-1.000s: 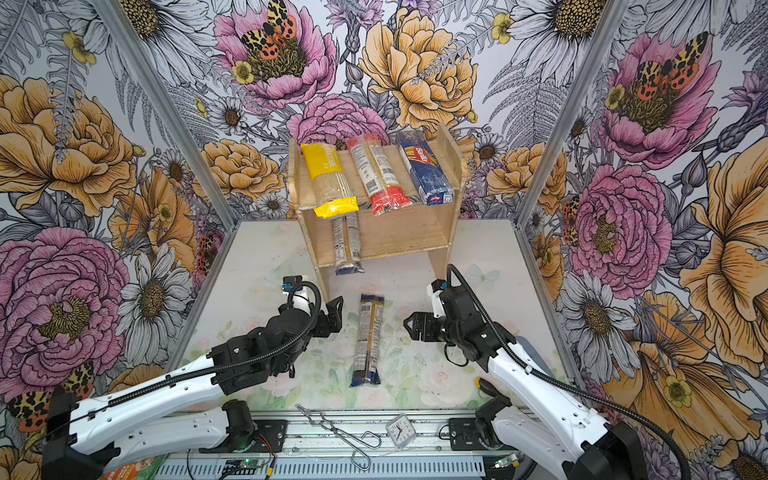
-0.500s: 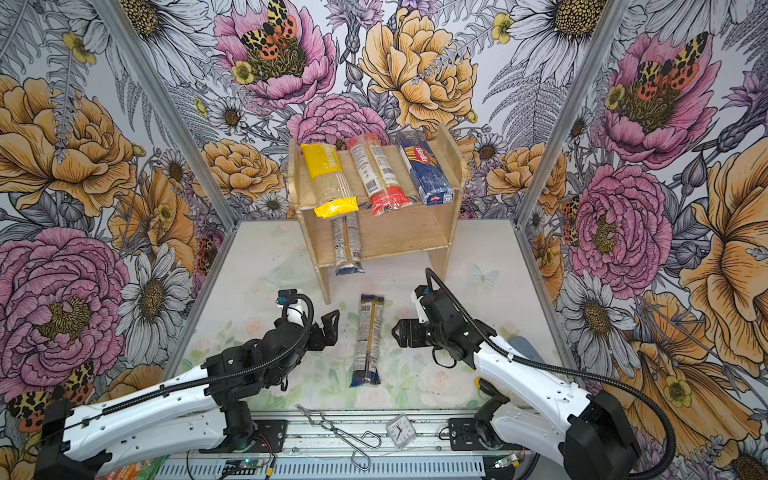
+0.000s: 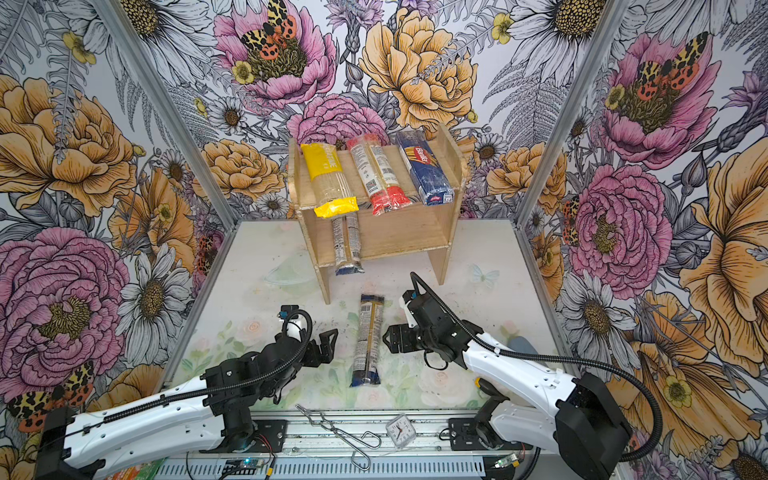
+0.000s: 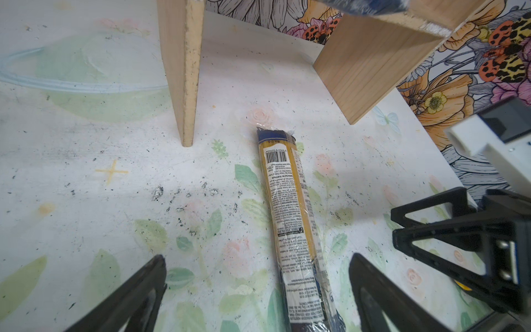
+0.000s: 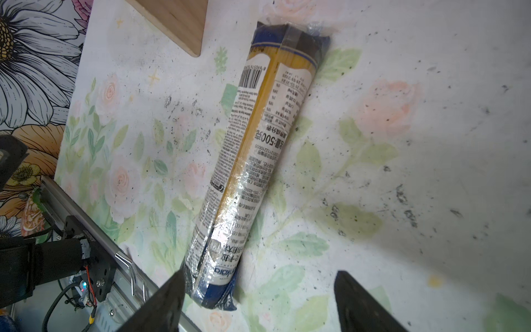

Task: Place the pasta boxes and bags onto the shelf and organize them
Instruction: 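Lower the open right gripper over the remaining Ankara pack on the table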

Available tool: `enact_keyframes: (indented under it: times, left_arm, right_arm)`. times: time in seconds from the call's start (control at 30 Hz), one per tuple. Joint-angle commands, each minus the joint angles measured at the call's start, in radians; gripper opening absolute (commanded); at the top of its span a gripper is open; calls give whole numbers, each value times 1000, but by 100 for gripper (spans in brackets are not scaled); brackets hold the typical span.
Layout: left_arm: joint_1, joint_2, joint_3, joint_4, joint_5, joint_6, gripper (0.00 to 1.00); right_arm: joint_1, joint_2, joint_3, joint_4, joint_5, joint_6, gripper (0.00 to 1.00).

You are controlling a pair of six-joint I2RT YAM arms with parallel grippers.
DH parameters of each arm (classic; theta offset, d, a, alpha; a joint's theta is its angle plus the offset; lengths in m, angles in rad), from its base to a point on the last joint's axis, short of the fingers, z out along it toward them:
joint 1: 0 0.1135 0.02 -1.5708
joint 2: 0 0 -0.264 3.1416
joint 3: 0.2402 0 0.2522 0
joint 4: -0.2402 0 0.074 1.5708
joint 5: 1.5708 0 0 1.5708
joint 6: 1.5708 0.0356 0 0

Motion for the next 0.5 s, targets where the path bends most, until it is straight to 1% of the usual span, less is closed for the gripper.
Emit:
enact_keyframes:
  times: [0.0, 0.3, 0.47]
  left_arm:
    - [-6, -59, -58, 49, 48, 53, 99]
    - [-5, -232, -171, 109, 96, 107, 99]
    - [-4, -248, -186, 120, 124, 143, 99]
  right_arm:
    - [16, 28, 50, 33, -13, -14, 83]
    - [41, 98, 67, 62, 12, -9, 82]
    - [50, 139, 72, 95, 24, 3, 83]
